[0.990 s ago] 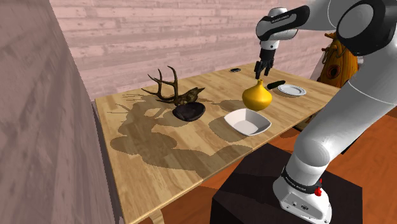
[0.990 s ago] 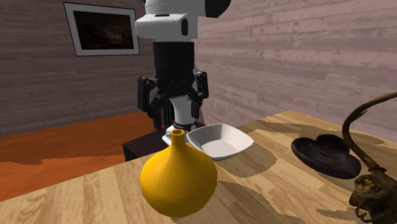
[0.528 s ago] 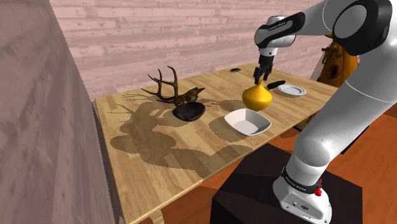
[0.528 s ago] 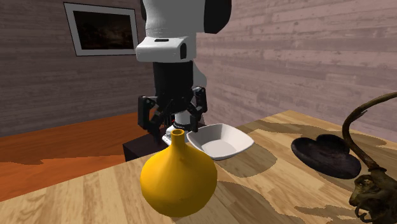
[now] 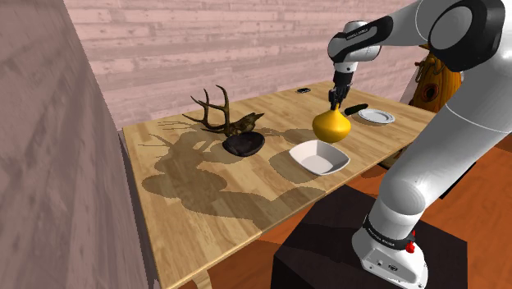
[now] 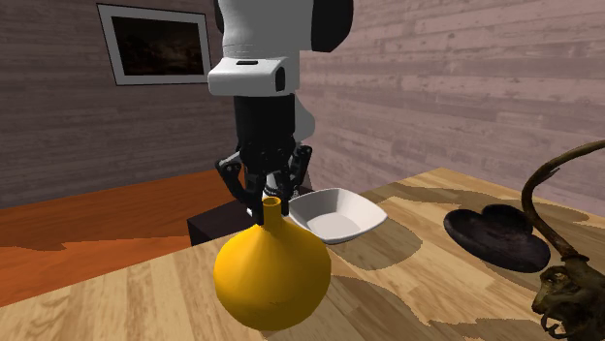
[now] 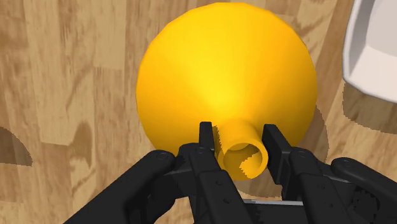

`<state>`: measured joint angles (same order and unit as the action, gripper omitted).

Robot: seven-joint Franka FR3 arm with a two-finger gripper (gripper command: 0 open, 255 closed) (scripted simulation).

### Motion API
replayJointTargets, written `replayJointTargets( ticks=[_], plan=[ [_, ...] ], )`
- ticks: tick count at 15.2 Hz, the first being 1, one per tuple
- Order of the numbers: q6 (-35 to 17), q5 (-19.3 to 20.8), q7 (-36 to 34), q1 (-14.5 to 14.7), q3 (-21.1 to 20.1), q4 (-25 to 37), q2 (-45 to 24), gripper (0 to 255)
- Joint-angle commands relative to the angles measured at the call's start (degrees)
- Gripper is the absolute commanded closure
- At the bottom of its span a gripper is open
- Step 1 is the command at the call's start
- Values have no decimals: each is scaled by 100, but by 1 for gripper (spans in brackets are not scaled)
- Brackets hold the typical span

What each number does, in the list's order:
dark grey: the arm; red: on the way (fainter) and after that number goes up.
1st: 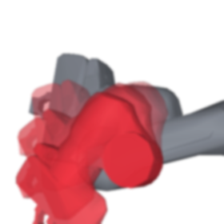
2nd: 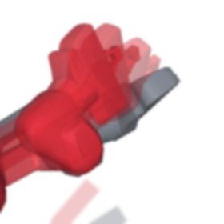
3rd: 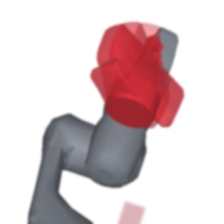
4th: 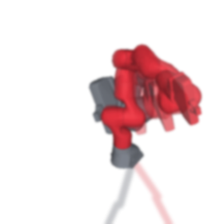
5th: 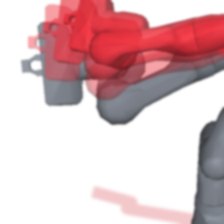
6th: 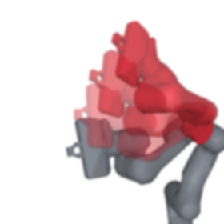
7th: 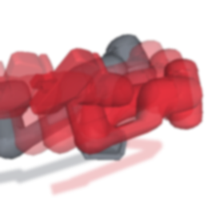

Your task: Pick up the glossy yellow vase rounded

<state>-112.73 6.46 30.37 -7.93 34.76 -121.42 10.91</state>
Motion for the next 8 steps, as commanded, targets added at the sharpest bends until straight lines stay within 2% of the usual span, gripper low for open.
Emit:
replayJointTargets(
  ticks=[1, 8],
  plan=[
    [0, 0, 0, -1, 1, -3, -2, 255],
    [469, 28, -34, 11, -54, 383, 93, 255]
  ],
)
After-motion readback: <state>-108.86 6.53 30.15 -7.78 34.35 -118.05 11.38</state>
